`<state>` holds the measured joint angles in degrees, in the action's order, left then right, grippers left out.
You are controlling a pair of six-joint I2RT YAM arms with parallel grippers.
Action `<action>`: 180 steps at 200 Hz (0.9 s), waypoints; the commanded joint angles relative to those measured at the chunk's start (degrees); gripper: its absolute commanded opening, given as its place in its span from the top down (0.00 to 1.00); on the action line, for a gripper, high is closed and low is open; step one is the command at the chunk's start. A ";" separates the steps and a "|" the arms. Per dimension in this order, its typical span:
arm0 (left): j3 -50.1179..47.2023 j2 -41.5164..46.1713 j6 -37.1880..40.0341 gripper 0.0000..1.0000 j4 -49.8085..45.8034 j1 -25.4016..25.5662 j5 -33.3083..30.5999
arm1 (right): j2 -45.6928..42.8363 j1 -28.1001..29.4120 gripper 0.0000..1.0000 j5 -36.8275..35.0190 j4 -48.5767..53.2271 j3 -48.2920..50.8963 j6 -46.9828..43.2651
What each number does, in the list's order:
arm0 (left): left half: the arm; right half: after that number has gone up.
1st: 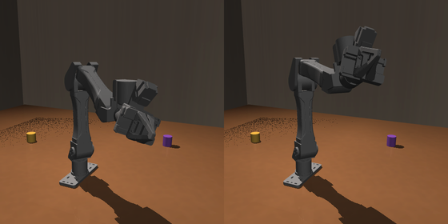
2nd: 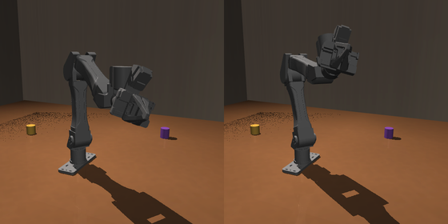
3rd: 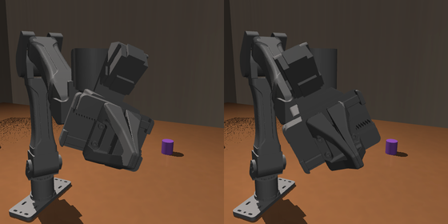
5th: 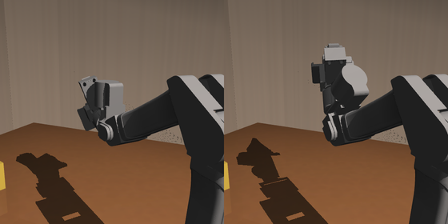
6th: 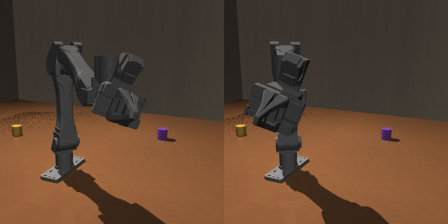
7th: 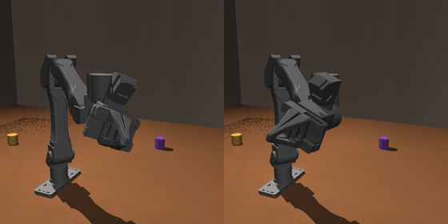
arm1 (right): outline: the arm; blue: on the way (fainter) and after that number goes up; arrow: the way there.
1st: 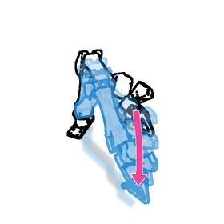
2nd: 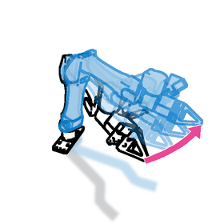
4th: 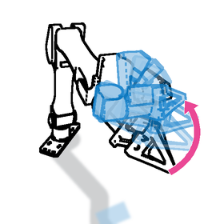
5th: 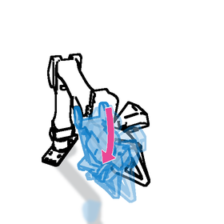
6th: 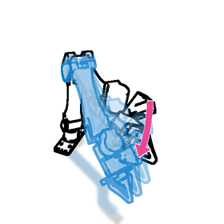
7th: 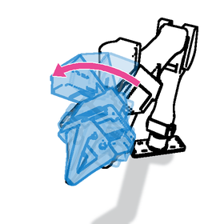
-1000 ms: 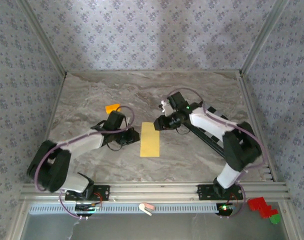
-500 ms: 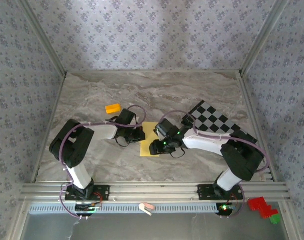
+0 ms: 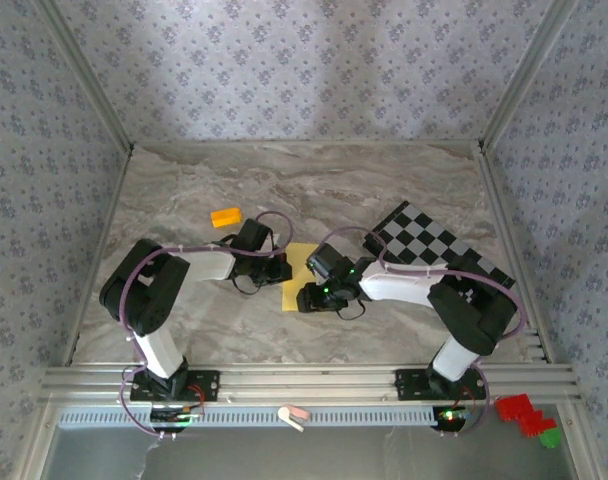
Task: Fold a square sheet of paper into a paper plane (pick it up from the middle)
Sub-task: Fold the triangle a second time at the center of the table.
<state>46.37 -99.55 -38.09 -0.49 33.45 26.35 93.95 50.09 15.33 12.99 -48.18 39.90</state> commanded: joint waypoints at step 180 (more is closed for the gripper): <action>-1.20 -1.05 3.02 1.00 -4.78 0.67 -2.57 | 0.36 -3.02 0.51 1.63 -9.00 -0.85 -2.81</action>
<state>46.37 -99.53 -36.42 -0.49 33.54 26.26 94.30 47.62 15.94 5.19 -48.18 38.11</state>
